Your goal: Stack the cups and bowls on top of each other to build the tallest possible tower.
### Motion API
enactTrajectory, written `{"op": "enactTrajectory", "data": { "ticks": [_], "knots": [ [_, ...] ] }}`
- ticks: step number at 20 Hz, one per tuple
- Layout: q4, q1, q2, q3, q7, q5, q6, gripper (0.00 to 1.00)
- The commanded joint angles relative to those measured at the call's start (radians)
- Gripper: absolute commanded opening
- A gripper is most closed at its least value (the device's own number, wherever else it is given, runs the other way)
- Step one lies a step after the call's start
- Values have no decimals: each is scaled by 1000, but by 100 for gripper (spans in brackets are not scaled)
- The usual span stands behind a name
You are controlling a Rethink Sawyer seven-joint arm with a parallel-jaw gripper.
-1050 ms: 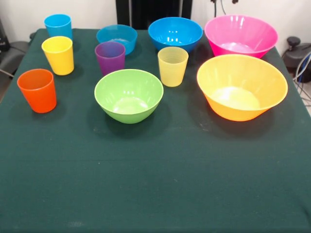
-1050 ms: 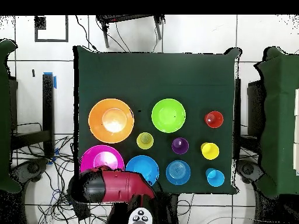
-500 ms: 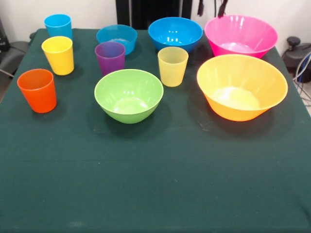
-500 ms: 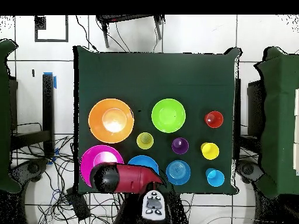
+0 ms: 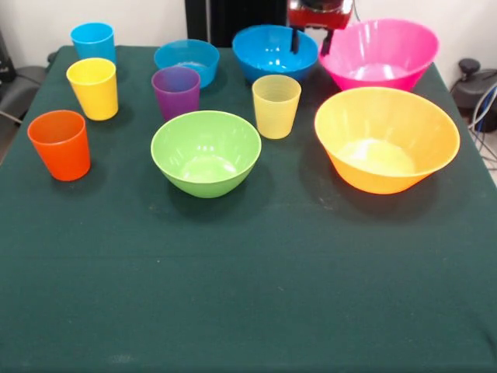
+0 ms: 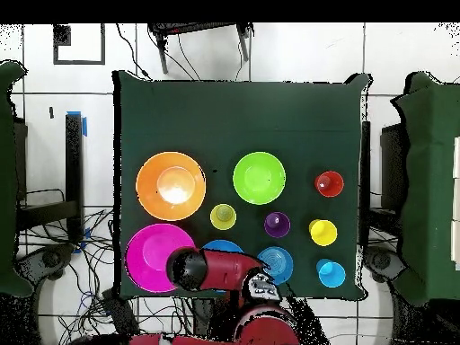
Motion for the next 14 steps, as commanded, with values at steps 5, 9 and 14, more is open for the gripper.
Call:
{"op": "enactTrajectory", "data": {
  "ticks": [5, 9, 14],
  "knots": [
    [-165, -123, 223, 147, 2, -140, -120, 100],
    [-189, -112, 245, 136, 22, -174, -131, 100],
    [-226, -104, 282, 125, 44, -193, -142, 100]
  ]
}}
